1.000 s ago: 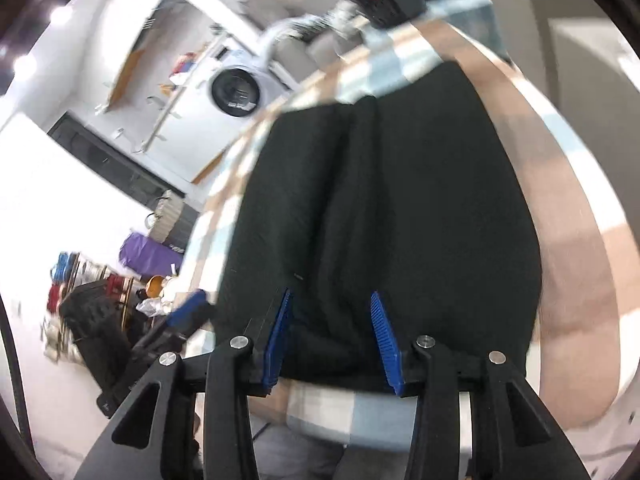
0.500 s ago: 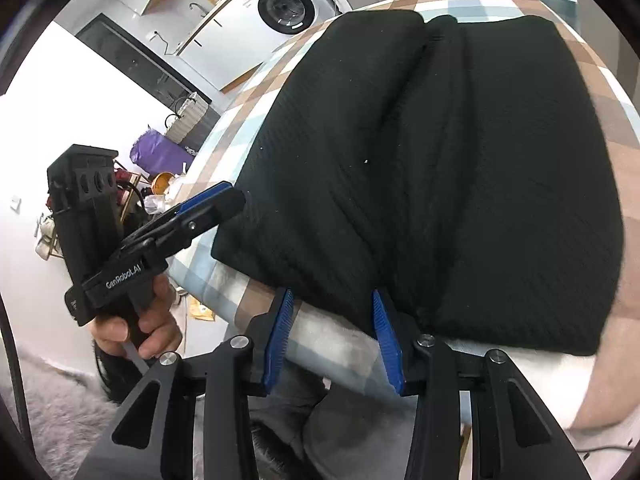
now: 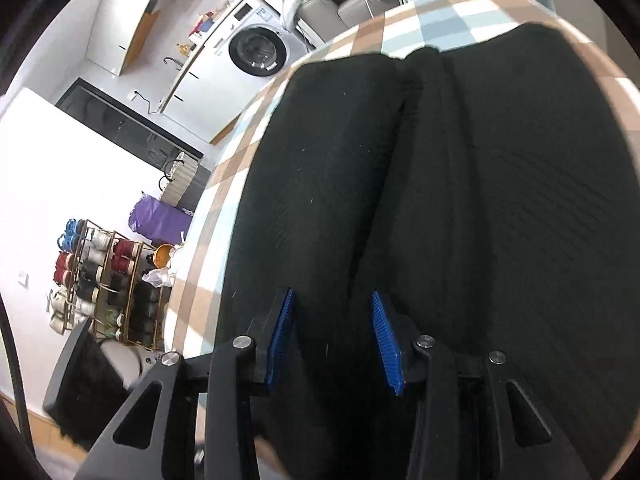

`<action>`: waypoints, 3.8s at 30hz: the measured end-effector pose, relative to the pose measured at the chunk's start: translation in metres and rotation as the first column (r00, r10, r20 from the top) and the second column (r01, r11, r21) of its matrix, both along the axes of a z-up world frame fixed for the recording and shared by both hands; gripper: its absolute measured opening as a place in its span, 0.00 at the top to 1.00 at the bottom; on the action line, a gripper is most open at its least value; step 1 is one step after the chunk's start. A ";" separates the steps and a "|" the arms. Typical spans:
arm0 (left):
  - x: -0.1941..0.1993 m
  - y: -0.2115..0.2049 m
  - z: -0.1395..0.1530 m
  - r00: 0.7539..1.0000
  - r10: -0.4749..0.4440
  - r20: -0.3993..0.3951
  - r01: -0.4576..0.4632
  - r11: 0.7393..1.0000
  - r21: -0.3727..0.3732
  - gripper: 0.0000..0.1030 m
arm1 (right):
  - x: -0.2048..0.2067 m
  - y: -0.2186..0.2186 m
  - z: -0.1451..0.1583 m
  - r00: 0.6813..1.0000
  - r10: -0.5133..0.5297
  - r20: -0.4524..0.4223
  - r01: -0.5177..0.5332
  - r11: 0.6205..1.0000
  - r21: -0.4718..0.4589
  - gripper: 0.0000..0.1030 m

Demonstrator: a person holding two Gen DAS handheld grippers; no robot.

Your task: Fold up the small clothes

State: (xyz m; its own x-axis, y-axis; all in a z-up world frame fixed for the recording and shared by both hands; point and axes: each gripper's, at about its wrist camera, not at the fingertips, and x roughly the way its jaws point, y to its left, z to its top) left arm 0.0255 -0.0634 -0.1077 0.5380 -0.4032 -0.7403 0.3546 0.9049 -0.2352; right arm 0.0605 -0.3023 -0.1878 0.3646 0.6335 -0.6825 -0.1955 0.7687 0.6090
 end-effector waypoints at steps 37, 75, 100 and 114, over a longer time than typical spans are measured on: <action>0.019 0.051 0.007 0.984 0.171 -0.046 -0.175 0.981 -0.084 0.33 | -0.084 -0.043 0.001 0.998 -0.048 0.047 0.055 0.982 -0.179 0.93; 0.014 0.048 0.002 0.990 0.136 -0.040 -0.137 0.990 -0.028 0.32 | 0.077 -0.041 0.005 0.989 -0.146 -0.005 0.145 0.984 -0.108 0.66; 0.015 0.044 0.006 0.989 0.141 -0.042 -0.142 0.989 -0.032 0.32 | -0.038 -0.050 -0.005 0.996 -0.088 -0.007 0.088 0.996 0.004 0.76; 0.014 0.032 -0.007 0.996 0.064 -0.067 -0.063 0.998 0.006 0.32 | -0.077 -0.044 0.016 0.999 0.004 0.045 -0.003 1.000 -0.027 0.93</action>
